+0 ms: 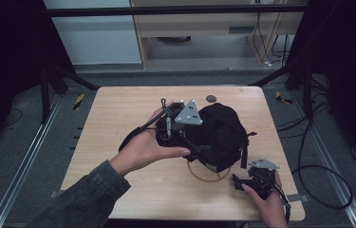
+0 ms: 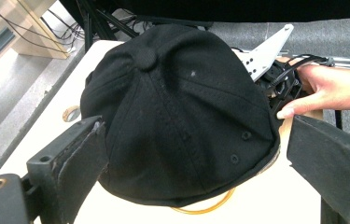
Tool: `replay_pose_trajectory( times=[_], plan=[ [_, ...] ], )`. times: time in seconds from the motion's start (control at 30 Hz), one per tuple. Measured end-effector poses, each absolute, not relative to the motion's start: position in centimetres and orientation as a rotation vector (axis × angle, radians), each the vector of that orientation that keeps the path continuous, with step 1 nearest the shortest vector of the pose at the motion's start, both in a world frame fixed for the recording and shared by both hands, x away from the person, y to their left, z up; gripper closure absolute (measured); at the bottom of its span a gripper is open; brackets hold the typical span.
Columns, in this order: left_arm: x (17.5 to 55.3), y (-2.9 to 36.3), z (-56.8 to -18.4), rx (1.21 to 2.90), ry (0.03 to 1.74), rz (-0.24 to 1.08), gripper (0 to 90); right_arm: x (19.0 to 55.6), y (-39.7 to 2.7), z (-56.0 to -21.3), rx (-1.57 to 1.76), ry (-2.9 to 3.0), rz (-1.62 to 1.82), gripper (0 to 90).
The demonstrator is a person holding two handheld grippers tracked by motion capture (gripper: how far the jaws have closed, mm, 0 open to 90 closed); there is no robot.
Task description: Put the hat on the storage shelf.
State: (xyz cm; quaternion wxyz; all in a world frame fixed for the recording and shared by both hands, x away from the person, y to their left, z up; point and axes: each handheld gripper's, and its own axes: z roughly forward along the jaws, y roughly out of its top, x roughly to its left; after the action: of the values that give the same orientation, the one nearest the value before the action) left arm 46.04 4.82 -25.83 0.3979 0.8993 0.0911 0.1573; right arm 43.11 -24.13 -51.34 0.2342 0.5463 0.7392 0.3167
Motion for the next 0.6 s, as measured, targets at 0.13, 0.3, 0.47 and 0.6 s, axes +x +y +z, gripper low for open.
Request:
replay_pose_trajectory(
  times=[0.13, 0.3, 0.47, 0.6],
  plan=[
    [46.0, 5.4, -25.9, 2.264, 0.244, 0.401, 3.5, 43.1, -24.1, -51.3, 1.500, 2.031, 0.869, 0.4],
    [45.9, 6.5, -25.9, 2.233, 0.273, 0.411, 3.1, 43.1, -24.1, -51.3, 1.500, 2.031, 0.869, 0.4],
    [46.1, 8.0, -26.2, 2.221, 0.312, 0.417, 3.1, 43.1, -24.2, -51.3, 1.497, 2.031, 0.869, 0.4],
    [46.3, 9.6, -26.9, 2.201, 0.359, 0.429, 3.1, 43.1, -24.2, -51.3, 1.498, 2.031, 0.869, 0.4]
  ],
)
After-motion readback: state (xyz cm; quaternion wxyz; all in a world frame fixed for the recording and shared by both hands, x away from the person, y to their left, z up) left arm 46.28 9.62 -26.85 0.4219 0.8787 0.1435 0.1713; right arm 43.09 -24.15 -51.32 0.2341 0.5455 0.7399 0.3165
